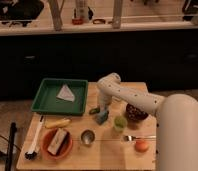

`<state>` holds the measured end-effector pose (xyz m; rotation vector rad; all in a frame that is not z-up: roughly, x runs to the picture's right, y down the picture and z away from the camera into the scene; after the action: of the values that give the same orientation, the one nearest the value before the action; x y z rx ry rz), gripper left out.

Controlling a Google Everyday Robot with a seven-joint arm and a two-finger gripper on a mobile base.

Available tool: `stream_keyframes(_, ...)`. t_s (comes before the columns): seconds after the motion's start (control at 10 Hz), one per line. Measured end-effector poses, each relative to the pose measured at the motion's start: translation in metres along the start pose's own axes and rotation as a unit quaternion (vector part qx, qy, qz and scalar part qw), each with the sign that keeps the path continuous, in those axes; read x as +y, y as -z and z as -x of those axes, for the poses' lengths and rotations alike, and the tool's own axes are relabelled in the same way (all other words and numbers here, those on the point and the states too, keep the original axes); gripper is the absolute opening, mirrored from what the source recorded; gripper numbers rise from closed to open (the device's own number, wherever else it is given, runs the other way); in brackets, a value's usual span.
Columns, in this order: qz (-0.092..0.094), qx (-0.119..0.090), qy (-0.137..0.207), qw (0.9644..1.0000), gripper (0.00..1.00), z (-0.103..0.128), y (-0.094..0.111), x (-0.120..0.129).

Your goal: Place pepper in metal cup

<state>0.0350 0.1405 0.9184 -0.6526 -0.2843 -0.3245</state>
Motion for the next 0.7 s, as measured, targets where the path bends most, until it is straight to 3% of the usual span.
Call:
stream_keyframes(0.2,0.001,0.003,0.003,1.0,0.0,0.0,0.001,0.0)
stream_keyframes(0.5,0.003,0.004,0.003,1.0,0.0,-0.001,0.004,0.002)
stream_keyframes(0.7,-0.005,0.005,0.007,0.9999,0.0,-0.002,0.025,0.0)
